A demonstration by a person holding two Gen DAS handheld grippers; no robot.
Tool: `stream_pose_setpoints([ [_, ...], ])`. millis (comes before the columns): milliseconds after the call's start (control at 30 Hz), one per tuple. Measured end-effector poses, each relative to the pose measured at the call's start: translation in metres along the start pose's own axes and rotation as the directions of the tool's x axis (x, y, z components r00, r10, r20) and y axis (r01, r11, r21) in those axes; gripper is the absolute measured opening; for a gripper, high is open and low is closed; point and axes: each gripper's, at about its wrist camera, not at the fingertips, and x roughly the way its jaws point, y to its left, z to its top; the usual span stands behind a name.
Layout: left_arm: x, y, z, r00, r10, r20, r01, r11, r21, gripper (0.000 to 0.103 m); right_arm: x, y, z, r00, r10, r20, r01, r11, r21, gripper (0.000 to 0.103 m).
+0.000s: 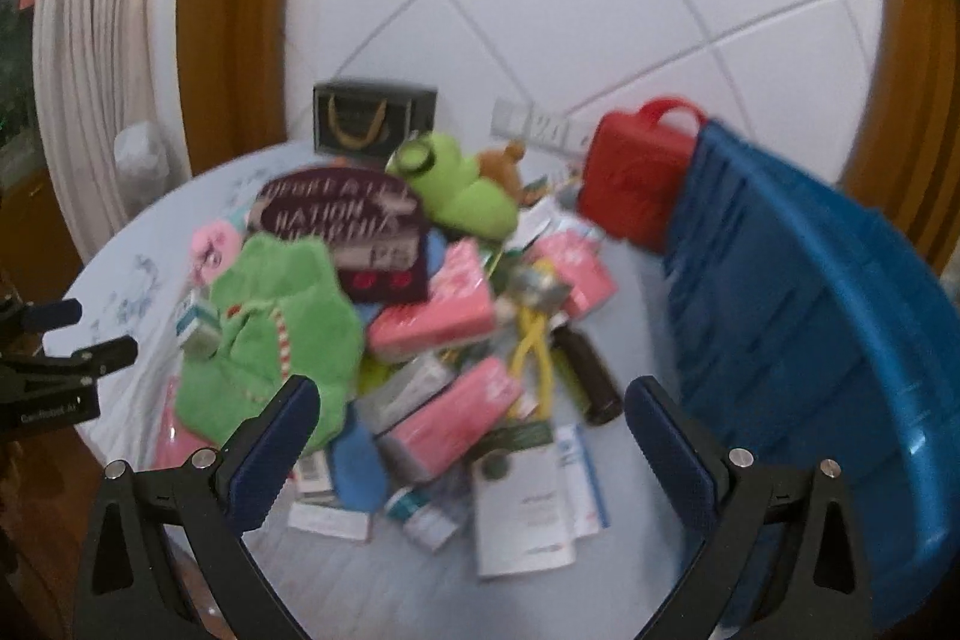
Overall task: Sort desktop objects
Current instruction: 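Move both tools back toward the heap of items, then reach the right tool to the green plush hat while the left tool reaches a pink tissue pack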
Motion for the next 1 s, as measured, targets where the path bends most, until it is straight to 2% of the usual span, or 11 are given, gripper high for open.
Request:
stream_pose_setpoints([
  [100, 0.026, 0.012, -0.013, 0.998, -0.017, -0.061, 0.017, 1.0, 0.006, 0.075, 0.018, 0.017, -0.01, 0.998, 0.008, -0.057, -0.008, 1.0, 0.003, 0.103],
  [300, 0.055, 0.031, -0.028, 0.991, -0.039, -0.124, 0.038, 0.999, -0.012, 0.075, 0.047, 0.048, -0.023, 0.991, 0.035, -0.132, -0.032, 0.999, 0.019, 0.103],
  [400, 0.064, 0.03, -0.035, 0.988, -0.046, -0.15, 0.044, 0.999, -0.017, 0.075, 0.059, 0.059, -0.026, 0.986, 0.058, -0.158, -0.053, 0.998, 0.036, 0.103],
  [500, 0.072, 0.023, -0.041, 0.982, -0.063, -0.176, 0.055, 0.997, -0.052, 0.075, 0.069, 0.067, -0.026, 0.98, 0.082, -0.182, -0.084, 0.996, -0.007, 0.103],
  [600, 0.077, 0.009, -0.047, 0.979, -0.055, -0.198, 0.041, 0.997, -0.07, 0.075, 0.081, 0.067, -0.023, 0.976, 0.094, -0.198, -0.105, 0.993, -0.046, 0.103],
  [767, 0.088, -0.017, -0.06, 0.966, -0.042, -0.255, 0.014, 0.994, -0.109, 0.075, 0.099, 0.063, -0.018, 0.96, 0.17, -0.221, -0.194, 0.977, -0.091, 0.103],
  [867, 0.102, -0.028, -0.064, 0.96, -0.007, -0.279, -0.033, 0.99, -0.138, 0.076, 0.109, 0.064, -0.016, 0.949, 0.21, -0.234, -0.245, 0.961, -0.132, 0.103],
  [900, 0.105, -0.029, -0.064, 0.963, 0.003, -0.268, -0.045, 0.988, -0.15, 0.08, 0.112, 0.065, -0.017, 0.946, 0.221, -0.237, -0.259, 0.956, -0.14, 0.103],
  [1000, 0.113, -0.029, -0.057, 0.97, 0.005, -0.245, -0.055, 0.979, -0.198, 0.083, 0.125, 0.066, -0.018, 0.934, 0.253, -0.251, -0.295, 0.945, -0.144, 0.103],
])
